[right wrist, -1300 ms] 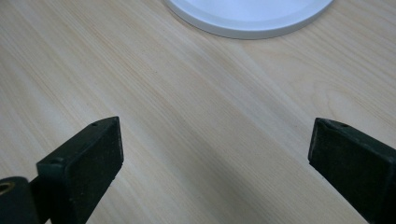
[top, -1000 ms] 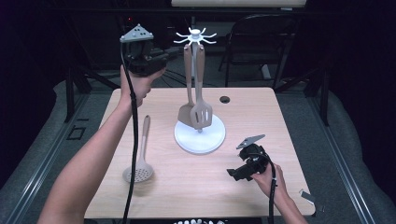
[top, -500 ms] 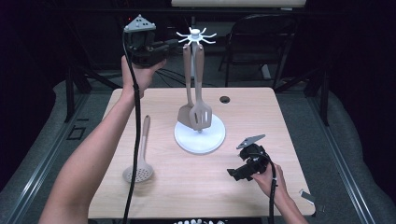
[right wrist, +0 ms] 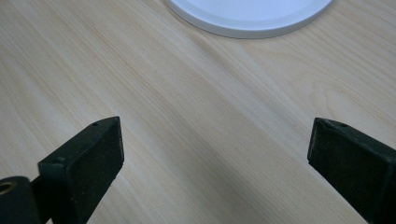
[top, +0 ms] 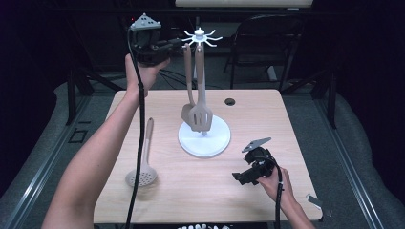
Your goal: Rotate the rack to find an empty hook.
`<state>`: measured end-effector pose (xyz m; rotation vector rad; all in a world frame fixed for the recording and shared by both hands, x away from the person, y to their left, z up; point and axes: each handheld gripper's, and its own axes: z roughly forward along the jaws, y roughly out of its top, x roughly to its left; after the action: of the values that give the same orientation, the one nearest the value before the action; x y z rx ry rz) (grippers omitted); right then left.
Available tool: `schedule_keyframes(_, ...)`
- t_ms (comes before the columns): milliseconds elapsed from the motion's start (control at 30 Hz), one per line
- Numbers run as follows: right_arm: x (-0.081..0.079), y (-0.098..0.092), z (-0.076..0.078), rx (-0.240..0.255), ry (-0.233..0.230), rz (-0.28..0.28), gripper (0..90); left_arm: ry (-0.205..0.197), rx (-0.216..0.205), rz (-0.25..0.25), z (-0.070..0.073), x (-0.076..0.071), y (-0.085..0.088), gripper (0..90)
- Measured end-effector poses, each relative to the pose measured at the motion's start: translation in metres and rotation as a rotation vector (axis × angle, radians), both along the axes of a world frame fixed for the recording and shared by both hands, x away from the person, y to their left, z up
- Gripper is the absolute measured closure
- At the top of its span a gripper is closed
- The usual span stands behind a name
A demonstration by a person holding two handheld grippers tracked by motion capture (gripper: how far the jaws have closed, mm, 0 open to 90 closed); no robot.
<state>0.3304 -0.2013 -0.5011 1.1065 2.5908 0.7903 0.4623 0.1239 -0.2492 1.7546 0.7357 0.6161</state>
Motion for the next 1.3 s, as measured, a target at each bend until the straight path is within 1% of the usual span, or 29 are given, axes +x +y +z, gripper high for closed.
schedule_keyframes(133, 0.0, 0.0, 0.0, 0.006, -0.003, -0.004, 3.4, -0.004, -0.004, -0.002, -0.001, -0.004, 0.002, 90.0)
schedule_keyframes(267, 0.0, 0.0, 0.0, 0.008, -0.002, -0.007, 3.4, -0.022, -0.012, -0.027, -0.003, -0.018, 0.007, 90.0)
schedule_keyframes(300, 0.0, 0.0, 0.0, 0.004, 0.0, -0.004, 3.4, -0.026, -0.015, -0.034, -0.003, -0.021, 0.008, 90.0)
schedule_keyframes(333, 0.0, 0.0, 0.001, -0.006, 0.003, 0.002, 3.4, -0.026, -0.015, -0.034, -0.003, -0.021, 0.008, 90.0)
schedule_keyframes(367, 0.0, 0.0, 0.001, -0.001, -0.001, 0.004, 3.4, -0.03, -0.021, -0.041, -0.003, -0.024, 0.009, 90.0)
schedule_keyframes(400, 0.0, 0.0, 0.001, -0.006, -0.001, 0.004, 3.4, -0.037, -0.029, -0.059, -0.002, -0.03, 0.01, 90.0)
schedule_keyframes(433, 0.0, 0.001, 0.0, 0.005, -0.006, -0.001, 3.4, -0.041, -0.035, -0.067, -0.002, -0.032, 0.01, 90.0)
schedule_keyframes(500, 0.0, 0.001, 0.0, 0.006, -0.006, 0.002, 3.4, -0.047, -0.032, -0.082, 0.0, -0.036, 0.009, 90.0)
schedule_keyframes(633, 0.0, 0.002, 0.0, 0.003, 0.0, -0.003, 3.4, -0.063, -0.012, -0.104, 0.003, -0.041, 0.003, 90.0)
schedule_keyframes(700, 0.0, 0.001, 0.0, 0.003, 0.0, -0.003, 3.4, -0.063, -0.005, -0.108, 0.003, -0.041, 0.001, 90.0)
schedule_keyframes(733, 0.0, 0.002, 0.0, 0.003, 0.0, -0.003, 3.4, -0.069, 0.015, -0.105, 0.004, -0.041, -0.003, 90.0)
schedule_keyframes(767, 0.0, 0.002, 0.0, 0.005, -0.001, -0.003, 3.4, -0.067, 0.022, -0.104, 0.004, -0.04, -0.004, 90.0)
schedule_keyframes(1000, 0.0, 0.001, 0.0, 0.004, 0.001, -0.002, 3.4, -0.055, 0.02, -0.082, 0.003, -0.032, -0.006, 90.0)
schedule_keyframes(1033, 0.0, 0.0, 0.0, -0.008, 0.004, 0.004, 3.4, -0.055, 0.021, -0.08, 0.003, -0.031, -0.006, 90.0)
schedule_keyframes(1100, 0.0, 0.0, 0.0, -0.004, 0.004, 0.003, 3.5, -0.054, 0.023, -0.076, 0.003, -0.031, -0.006, 90.0)
schedule_keyframes(1133, 0.0, 0.001, -0.001, 0.008, 0.003, -0.001, 3.5, -0.054, 0.023, -0.076, 0.003, -0.031, -0.006, 90.0)
schedule_keyframes(1200, 0.0, 0.001, -0.001, 0.007, 0.002, -0.002, 3.5, -0.052, 0.033, -0.068, 0.004, -0.029, -0.006, 90.0)
schedule_keyframes(1300, 0.0, 0.002, -0.001, 0.008, -0.006, 0.001, 3.5, -0.051, 0.032, -0.064, 0.004, -0.028, -0.006, 90.0)
